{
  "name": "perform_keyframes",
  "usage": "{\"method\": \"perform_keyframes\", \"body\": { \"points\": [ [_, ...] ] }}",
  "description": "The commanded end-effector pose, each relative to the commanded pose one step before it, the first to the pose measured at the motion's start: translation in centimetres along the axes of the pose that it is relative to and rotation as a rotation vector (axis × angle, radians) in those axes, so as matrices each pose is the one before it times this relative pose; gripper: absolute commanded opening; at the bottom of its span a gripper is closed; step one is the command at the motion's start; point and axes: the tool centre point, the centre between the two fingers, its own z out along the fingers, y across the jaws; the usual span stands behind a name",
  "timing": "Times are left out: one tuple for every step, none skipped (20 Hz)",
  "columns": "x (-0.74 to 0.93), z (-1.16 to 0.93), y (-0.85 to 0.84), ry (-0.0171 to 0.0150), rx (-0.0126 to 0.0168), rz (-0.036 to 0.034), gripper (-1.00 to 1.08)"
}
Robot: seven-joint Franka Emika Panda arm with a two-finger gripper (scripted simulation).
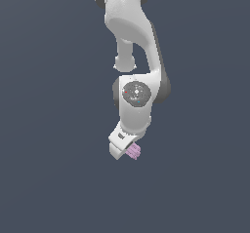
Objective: Pick up the object and move it to a goal position.
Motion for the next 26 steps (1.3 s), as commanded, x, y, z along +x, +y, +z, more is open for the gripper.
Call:
{"method": "perform_keyframes", "body": {
  "points": [
    [0.070,0.077,0.091,0.00064,-0.00048,-0.01103,1.00],
    [0.004,0.006,0.006,0.00002,-0.00001,-0.00069,1.00],
    [-0.038,-0.018,-0.035,-0.00041,0.00034,0.00460,1.00],
    [-0.002,0.046,0.002,0.00000,0.00000,0.00000,1.00],
    [-0.007,0.137,0.006,0.00000,0.00000,0.00000,1.00],
    [-0.012,0.227,0.009,0.00000,0.00000,0.00000,1.00],
    [0.017,0.312,-0.022,0.00005,-0.00005,-0.00069,1.00],
    [-0.024,0.405,0.014,0.00000,0.00000,0.00000,1.00],
    [0.018,0.486,-0.033,0.00007,-0.00006,-0.00097,1.00],
    [-0.004,0.573,-0.018,0.00005,-0.00004,-0.00069,1.00],
    [-0.011,0.648,-0.018,0.00005,-0.00004,-0.00069,1.00],
    [-0.009,0.602,-0.020,0.00005,-0.00003,-0.00069,1.00],
    [-0.036,0.516,0.013,0.00000,0.00000,0.00000,1.00],
    [0.008,0.421,-0.021,0.00005,-0.00004,-0.00069,1.00],
    [-0.016,0.335,0.015,0.00000,0.00000,0.00000,1.00],
    [0.030,0.239,-0.016,0.00006,-0.00005,-0.00069,1.00],
    [0.008,0.154,0.020,0.00000,0.00000,0.00000,1.00],
    [0.021,0.063,0.024,0.00000,0.00000,0.00000,1.00],
    [0.034,-0.027,0.028,0.00000,0.00000,0.00000,1.00],
    [0.033,-0.078,0.023,0.00000,0.00000,0.00000,1.00],
    [0.011,-0.031,0.007,0.00000,0.00000,0.00000,1.00],
    [0.000,0.000,0.000,0.00000,0.00000,0.00000,-1.00],
    [0.000,0.000,0.000,0.00000,0.00000,0.00000,-1.00],
    [0.000,0.000,0.000,0.00000,0.00000,0.00000,-1.00],
    [0.000,0.000,0.000,0.00000,0.00000,0.00000,-1.00],
    [0.000,0.000,0.000,0.00000,0.00000,0.00000,-1.00]
  ]
}}
